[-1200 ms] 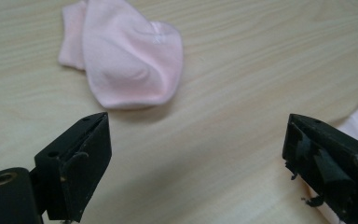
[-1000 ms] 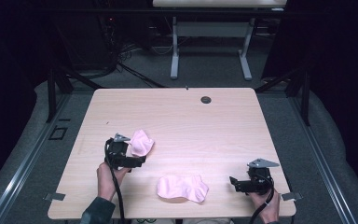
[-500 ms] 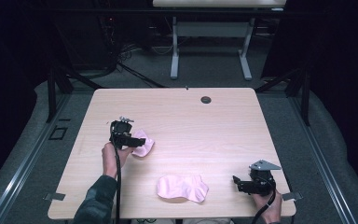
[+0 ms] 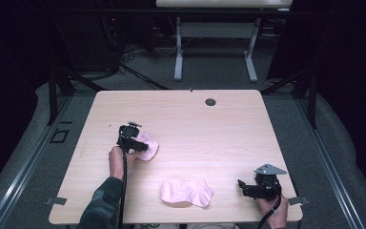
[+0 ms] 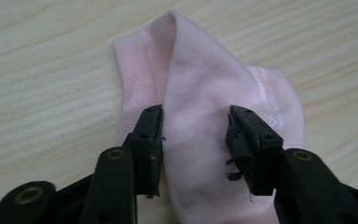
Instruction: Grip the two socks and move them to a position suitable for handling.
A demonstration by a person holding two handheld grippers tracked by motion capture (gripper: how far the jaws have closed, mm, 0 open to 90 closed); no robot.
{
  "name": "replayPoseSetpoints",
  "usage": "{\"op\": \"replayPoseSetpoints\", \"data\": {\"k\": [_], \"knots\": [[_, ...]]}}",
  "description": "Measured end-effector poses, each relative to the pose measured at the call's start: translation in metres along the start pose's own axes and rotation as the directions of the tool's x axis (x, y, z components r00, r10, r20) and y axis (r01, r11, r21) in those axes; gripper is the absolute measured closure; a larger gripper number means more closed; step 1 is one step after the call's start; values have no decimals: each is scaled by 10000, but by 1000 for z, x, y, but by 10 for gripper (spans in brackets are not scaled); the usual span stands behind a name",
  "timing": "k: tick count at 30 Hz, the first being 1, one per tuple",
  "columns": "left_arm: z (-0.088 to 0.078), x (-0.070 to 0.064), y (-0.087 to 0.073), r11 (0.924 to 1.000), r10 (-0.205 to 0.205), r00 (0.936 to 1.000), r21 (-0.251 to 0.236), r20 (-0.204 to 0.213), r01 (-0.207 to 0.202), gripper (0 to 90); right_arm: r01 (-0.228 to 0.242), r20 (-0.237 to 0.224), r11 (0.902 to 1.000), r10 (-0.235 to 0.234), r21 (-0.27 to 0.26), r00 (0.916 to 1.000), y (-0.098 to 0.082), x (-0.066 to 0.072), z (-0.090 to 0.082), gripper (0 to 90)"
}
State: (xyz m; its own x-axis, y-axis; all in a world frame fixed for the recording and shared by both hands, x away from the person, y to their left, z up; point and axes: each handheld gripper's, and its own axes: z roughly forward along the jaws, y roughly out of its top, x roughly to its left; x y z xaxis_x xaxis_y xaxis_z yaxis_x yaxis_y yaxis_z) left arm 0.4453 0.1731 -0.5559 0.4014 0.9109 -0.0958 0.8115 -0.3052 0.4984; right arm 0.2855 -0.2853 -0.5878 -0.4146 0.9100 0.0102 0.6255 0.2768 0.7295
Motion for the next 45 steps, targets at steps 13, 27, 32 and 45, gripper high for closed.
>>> {"op": "replayPoseSetpoints", "data": {"k": [13,27,32,45], "knots": [[2,-4,-3,9997,121,9999,-206,-7,-122,800,2,13,10000,-2,12,10000,0,0,0,143],[-18,-8,-6,9937,358,9975,-1081,602,-292,826,-6,11,10000,6,-6,10000,0,0,0,143],[-33,-19,-5,9869,743,9926,-1502,964,-593,827,12,19,10000,-12,10,10000,0,0,0,144],[-45,-62,6,9696,1764,9551,-2090,2381,-1270,826,4,28,10000,-4,3,10000,0,0,0,144]]}}
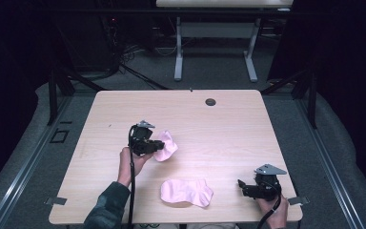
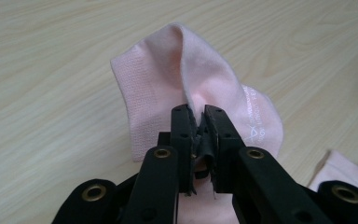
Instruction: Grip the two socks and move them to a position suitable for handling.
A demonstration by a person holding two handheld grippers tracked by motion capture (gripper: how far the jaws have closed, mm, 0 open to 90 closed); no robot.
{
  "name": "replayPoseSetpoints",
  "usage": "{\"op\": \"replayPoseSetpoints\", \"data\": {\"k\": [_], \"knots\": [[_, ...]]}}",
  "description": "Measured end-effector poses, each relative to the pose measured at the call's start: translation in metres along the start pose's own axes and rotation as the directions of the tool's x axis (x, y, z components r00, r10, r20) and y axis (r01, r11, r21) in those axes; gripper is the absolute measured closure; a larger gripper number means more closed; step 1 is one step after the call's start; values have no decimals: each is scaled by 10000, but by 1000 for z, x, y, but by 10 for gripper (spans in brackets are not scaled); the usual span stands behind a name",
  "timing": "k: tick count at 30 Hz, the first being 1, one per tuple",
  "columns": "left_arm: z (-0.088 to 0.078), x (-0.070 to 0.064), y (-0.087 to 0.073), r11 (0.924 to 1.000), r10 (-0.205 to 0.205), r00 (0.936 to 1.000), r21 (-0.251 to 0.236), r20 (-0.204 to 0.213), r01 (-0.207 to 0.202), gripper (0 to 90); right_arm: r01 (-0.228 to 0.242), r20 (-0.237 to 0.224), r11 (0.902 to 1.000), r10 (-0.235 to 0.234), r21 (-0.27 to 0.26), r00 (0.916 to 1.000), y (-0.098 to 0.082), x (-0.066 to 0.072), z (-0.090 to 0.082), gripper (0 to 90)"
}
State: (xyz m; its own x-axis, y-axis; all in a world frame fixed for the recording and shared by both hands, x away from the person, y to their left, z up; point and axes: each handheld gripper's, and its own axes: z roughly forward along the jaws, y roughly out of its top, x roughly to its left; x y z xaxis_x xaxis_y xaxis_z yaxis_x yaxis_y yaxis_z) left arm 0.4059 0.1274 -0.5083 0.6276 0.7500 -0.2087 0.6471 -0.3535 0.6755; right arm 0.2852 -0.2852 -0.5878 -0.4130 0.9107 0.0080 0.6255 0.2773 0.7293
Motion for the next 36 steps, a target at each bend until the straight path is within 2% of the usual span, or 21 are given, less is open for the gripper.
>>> {"op": "replayPoseSetpoints", "data": {"k": [2,4,7,8,10,13,15,16,17,19,20,21,24,28,31,34,35,36], "knots": [[7,-9,3,9999,131,9990,99,416,-135,826,1,1,10000,-1,4,10000,0,0,0,144],[11,-12,3,9997,172,9985,136,511,-179,825,0,3,10000,0,1,10000,0,0,0,144],[22,-21,5,9976,494,9957,440,780,-530,826,-1,3,10000,1,2,10000,0,0,0,144],[31,-28,4,9957,637,9934,609,949,-696,825,4,6,10000,-4,1,10000,0,0,0,144],[35,-31,4,9952,641,9928,679,1015,-712,826,0,1,10000,0,0,10000,0,0,0,144],[52,-41,4,9886,959,9861,1024,1354,-1102,825,1,3,10000,-1,-2,10000,0,0,0,144],[56,-45,4,9884,942,9852,1046,1430,-1097,825,3,4,10000,-3,-2,10000,0,0,0,144],[62,-48,4,9833,1137,9814,1235,1549,-1335,825,0,4,10000,0,-2,10000,0,0,0,145],[66,-50,3,9827,1146,9794,1254,1665,-1363,825,1,4,10000,-1,0,10000,0,0,0,144],[69,-52,3,9812,1188,9783,1311,1697,-1419,825,1,4,10000,-1,-2,10000,0,0,0,144],[74,-54,3,9763,1348,9743,1439,1806,-1617,824,3,7,10000,-3,-2,10000,0,0,0,145],[74,-54,3,9763,1348,9743,1439,1806,-1617,824,3,7,10000,-3,-2,10000,0,0,0,145],[82,-55,2,9678,1582,9688,1645,1910,-1905,823,16,2,10000,-16,14,10000,0,0,0,144],[88,-53,1,9635,1610,9655,1793,2049,-1987,816,21,7,10000,-21,25,10000,0,0,0,145],[88,-52,1,9660,1529,9659,1747,2090,-1907,805,18,3,10000,-18,11,10000,0,0,0,145],[86,-51,0,9684,1510,9649,1639,2151,-1881,751,3,10,10000,-3,-4,10000,0,0,0,145],[85,-50,1,9707,1467,9651,1563,2168,-1827,696,24,2,10000,-24,23,10000,0,0,0,144],[84,-49,1,9723,1427,9659,1522,2161,-1777,565,3,8,10000,-3,1,10000,0,0,0,144]]}}
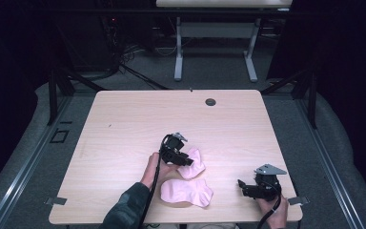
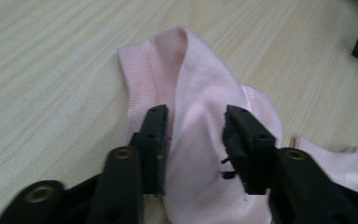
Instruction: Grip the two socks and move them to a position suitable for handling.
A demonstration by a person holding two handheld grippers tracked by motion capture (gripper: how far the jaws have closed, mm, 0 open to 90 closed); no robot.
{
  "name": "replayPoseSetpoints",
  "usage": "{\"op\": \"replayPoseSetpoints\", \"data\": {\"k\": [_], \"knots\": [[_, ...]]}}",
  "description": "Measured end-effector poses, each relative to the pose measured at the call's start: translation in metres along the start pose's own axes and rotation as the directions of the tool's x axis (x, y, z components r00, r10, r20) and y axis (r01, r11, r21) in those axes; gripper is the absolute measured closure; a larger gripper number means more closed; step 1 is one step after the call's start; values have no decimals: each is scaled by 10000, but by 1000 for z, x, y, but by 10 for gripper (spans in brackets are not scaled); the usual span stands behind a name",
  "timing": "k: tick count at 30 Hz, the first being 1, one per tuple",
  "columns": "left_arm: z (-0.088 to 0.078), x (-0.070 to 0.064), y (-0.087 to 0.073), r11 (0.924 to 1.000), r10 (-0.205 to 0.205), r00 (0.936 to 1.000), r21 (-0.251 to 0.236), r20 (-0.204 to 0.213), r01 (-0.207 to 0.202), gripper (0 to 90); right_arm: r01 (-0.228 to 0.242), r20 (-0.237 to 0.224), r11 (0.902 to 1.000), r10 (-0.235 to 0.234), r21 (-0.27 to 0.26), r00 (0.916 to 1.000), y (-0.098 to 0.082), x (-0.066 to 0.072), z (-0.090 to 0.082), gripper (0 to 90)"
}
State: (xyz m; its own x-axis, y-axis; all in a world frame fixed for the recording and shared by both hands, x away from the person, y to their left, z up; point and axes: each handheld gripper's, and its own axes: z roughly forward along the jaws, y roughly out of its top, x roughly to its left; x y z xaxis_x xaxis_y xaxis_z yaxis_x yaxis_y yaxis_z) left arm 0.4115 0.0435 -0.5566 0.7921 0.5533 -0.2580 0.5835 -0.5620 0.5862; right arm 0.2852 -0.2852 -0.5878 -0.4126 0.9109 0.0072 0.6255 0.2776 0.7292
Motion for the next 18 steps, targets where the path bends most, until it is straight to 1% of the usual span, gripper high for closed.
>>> {"op": "replayPoseSetpoints", "data": {"k": [1,2,3,4,7,9,10,11,12,14,16,18], "knots": [[-2,0,0,10000,-3,10000,-54,-10,3,495,-7,2,10000,7,-2,10000,0,0,0,144],[-4,0,0,9999,-12,10000,-118,-7,12,495,-7,2,10000,7,-2,10000,0,0,0,144],[-6,-1,-1,9999,-11,10000,-132,-34,11,431,-40,-5,10000,40,-25,10000,0,0,0,145],[-9,-2,-1,9999,68,9999,-140,-138,-70,392,-65,19,10000,65,-35,10000,0,0,0,145],[-17,-5,-1,9995,87,9994,-291,-343,-97,273,-103,-15,9999,103,5,9999,1,-1,0,136],[-26,-7,-4,9991,78,9981,-418,-606,-104,238,-165,-54,9999,165,30,9998,1,-2,0,125],[-26,-7,-4,9991,78,9981,-418,-606,-104,224,-165,-54,9999,165,30,9998,1,-2,0,125],[-29,-7,-5,9991,42,9978,-422,-655,-69,210,-287,-76,9996,287,39,9996,2,-2,-1,119],[-35,-7,-9,9987,-106,9971,-510,-752,67,197,-344,-136,9994,344,-60,9993,3,-2,-1,116],[-37,-6,-11,9984,-169,9970,-559,-756,127,186,-352,-288,9993,347,-144,9990,7,1,-3,114],[-41,-5,-16,9966,-440,9955,-729,-838,379,179,-289,-340,9995,284,-138,9990,9,3,-4,113],[-44,-2,-20,9962,-601,9943,-689,-886,541,174,-174,-486,9996,164,-202,9987,16,7,-5,113]]}}
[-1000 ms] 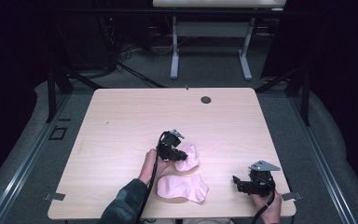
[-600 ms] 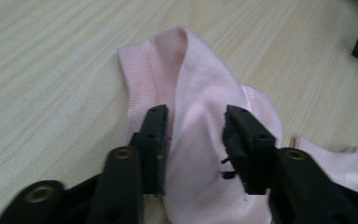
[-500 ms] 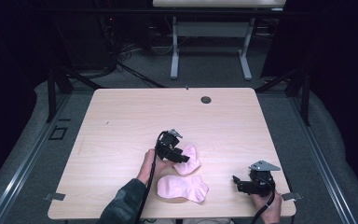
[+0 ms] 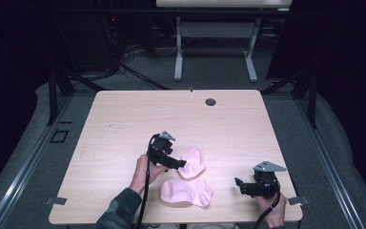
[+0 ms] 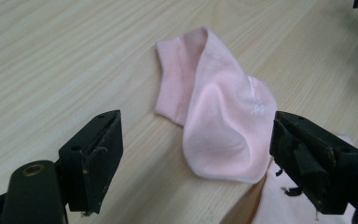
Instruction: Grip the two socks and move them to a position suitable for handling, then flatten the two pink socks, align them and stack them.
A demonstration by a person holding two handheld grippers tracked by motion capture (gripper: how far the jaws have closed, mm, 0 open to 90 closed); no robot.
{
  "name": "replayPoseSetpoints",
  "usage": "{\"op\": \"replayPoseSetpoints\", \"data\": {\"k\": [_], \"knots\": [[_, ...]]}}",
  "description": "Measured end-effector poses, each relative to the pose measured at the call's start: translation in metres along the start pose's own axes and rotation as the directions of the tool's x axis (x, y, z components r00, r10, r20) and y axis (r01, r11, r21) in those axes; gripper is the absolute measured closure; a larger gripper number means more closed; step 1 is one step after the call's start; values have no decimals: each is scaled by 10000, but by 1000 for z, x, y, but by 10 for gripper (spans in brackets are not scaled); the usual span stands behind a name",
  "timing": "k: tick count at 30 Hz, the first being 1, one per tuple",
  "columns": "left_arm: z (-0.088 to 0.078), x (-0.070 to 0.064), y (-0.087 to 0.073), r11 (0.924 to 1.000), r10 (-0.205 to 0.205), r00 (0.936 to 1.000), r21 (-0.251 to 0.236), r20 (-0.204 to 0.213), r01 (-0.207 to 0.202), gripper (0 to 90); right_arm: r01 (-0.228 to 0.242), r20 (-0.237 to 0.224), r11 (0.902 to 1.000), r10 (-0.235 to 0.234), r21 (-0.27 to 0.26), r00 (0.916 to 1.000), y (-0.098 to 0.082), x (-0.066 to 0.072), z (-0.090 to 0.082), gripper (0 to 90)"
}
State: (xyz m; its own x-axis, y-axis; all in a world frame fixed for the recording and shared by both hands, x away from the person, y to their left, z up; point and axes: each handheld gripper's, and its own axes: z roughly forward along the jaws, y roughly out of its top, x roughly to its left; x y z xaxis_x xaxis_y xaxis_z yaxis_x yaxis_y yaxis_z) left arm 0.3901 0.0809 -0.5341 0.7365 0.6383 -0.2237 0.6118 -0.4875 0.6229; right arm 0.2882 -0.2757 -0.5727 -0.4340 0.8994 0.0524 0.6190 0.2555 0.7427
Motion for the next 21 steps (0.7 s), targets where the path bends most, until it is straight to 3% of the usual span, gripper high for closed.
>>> {"op": "replayPoseSetpoints", "data": {"k": [7,15,21], "knots": [[4,1,-14,9986,-407,9991,328,-142,412,217,322,-474,9994,-317,104,9984,20,17,6,118],[13,-4,-18,9972,-312,9995,673,-47,314,357,783,-1149,9962,-735,378,9907,40,36,21,141],[14,-11,-17,9968,-76,9999,795,-75,82,397,1024,-1290,9933,-947,544,9871,47,45,27,149]]}}
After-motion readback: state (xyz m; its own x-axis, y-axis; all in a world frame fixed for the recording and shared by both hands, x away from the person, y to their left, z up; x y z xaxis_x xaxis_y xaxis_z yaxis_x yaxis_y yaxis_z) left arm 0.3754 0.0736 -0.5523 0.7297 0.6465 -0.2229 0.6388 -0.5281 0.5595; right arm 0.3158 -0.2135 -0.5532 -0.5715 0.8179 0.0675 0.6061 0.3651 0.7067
